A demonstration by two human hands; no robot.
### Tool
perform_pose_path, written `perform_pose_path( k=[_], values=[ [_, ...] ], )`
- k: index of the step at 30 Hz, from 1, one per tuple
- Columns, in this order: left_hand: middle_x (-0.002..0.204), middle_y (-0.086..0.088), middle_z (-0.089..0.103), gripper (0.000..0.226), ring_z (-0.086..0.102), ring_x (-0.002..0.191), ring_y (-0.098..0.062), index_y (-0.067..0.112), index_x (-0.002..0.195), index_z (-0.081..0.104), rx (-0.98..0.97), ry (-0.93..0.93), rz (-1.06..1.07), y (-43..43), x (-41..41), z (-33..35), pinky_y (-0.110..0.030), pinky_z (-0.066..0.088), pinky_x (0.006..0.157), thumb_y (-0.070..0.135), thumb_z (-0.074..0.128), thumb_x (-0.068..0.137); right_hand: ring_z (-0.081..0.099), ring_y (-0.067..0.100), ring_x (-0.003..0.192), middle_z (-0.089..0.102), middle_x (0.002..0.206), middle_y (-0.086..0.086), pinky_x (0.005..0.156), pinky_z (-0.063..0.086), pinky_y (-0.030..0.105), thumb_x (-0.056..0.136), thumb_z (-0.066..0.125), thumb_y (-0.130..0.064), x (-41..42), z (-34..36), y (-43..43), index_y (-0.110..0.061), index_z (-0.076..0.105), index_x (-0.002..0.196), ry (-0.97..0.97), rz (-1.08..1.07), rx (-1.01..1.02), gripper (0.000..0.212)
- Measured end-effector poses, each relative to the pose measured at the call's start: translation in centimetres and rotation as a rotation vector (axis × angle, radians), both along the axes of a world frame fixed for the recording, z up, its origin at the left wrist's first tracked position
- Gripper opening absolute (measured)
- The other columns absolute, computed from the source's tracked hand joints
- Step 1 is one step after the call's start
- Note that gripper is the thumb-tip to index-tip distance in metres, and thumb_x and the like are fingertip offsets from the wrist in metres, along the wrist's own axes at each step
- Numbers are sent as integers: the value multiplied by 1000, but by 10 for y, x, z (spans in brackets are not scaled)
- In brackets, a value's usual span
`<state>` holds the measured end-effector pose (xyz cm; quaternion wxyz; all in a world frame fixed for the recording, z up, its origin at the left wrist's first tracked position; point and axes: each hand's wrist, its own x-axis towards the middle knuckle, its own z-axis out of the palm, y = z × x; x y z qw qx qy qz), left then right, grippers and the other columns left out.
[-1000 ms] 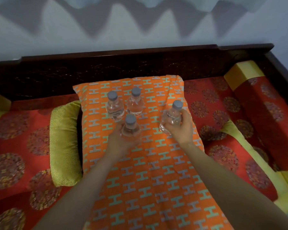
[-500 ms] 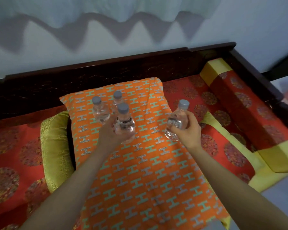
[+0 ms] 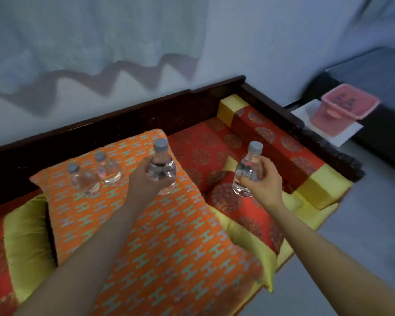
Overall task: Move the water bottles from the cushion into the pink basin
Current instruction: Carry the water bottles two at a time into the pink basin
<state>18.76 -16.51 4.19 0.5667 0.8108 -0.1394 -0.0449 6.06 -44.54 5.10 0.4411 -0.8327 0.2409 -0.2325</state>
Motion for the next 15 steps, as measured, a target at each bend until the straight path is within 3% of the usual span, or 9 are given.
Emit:
perform_pose_path(
  k=[3,5,9,12,15],
  values=[
    [98,13,65,54,62,81,10,30,107,59,-30,-12,-59,-54,-24,17,-14,50,67,17,88,63,61,20,101,62,114,0,88,51,44,67,83,-27,-48,20,-49,-25,56,120,-15,-76,-48,60],
    [99,13,63,58,61,81,13,27,110,57,-38,-41,-83,-79,-34,25,-7,46,64,17,88,63,62,21,101,62,114,0,86,52,42,67,83,-29,-72,31,-75,-27,55,119,-27,-121,-68,58],
    [99,10,64,67,61,87,2,19,116,58,-14,-76,-140,-148,-66,47,-17,46,73,24,91,58,61,17,98,63,113,0,85,53,37,66,85,-27,-139,55,-137,-24,55,120,-63,-235,-103,62],
    [97,12,63,68,60,84,-1,24,114,58,-8,-87,-151,-200,-93,60,-14,43,72,27,92,55,58,14,98,62,117,0,84,51,33,65,86,-27,-187,67,-181,-20,54,124,-57,-310,-107,68],
    [97,13,63,71,57,82,6,25,116,58,4,-105,-186,-246,-123,69,-9,39,68,31,92,53,57,17,102,60,120,3,84,48,33,64,86,-27,-231,74,-219,-18,54,126,-43,-348,-111,70]
  ],
)
